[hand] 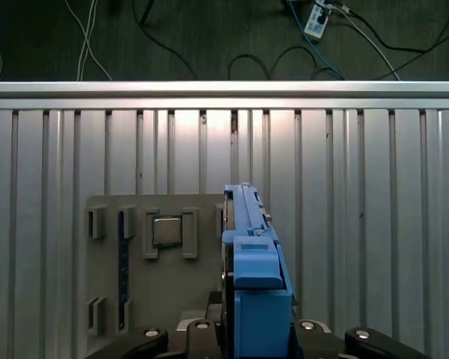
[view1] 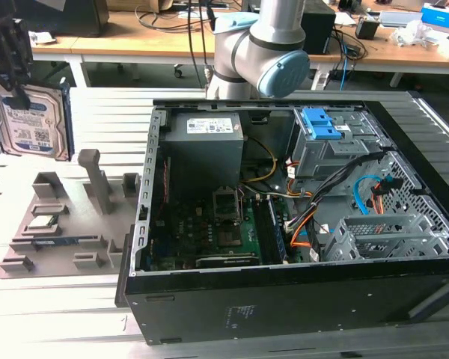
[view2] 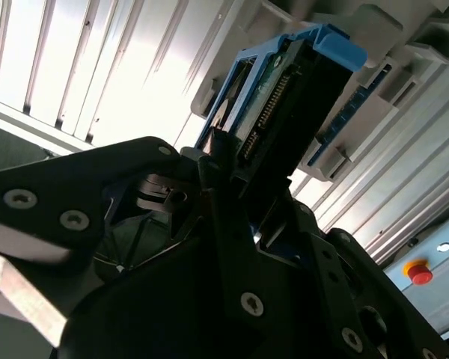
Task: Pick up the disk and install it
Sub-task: 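Pick up the disk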
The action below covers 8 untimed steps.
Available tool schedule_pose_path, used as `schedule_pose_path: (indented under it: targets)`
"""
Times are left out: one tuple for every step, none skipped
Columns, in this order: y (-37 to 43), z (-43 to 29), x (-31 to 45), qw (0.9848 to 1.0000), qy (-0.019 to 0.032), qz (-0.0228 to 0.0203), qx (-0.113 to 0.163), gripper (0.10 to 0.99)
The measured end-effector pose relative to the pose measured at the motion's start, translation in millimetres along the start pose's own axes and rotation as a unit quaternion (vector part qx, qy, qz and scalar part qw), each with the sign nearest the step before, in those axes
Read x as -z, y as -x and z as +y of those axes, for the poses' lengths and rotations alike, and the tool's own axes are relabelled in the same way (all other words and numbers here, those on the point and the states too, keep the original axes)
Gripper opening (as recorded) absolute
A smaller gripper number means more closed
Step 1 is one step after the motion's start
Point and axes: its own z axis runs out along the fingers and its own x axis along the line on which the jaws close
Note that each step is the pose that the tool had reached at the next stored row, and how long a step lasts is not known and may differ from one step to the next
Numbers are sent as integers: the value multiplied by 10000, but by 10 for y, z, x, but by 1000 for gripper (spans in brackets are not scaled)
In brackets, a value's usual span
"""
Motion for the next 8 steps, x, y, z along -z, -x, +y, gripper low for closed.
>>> schedule_pose_path:
  targets:
    - [0,1,32,10000,0,0,0,365]
    - [1,1,52,10000,0,0,0,365]
    - [1,2,71,10000,0,0,0,365]
    - [1,2,90,10000,0,0,0,365]
    - [1,3,107,10000,0,0,0,365]
    - [2,4,141,10000,0,0,0,365]
    - [2,4,167,10000,0,0,0,365]
    - [3,5,201,10000,0,0,0,365]
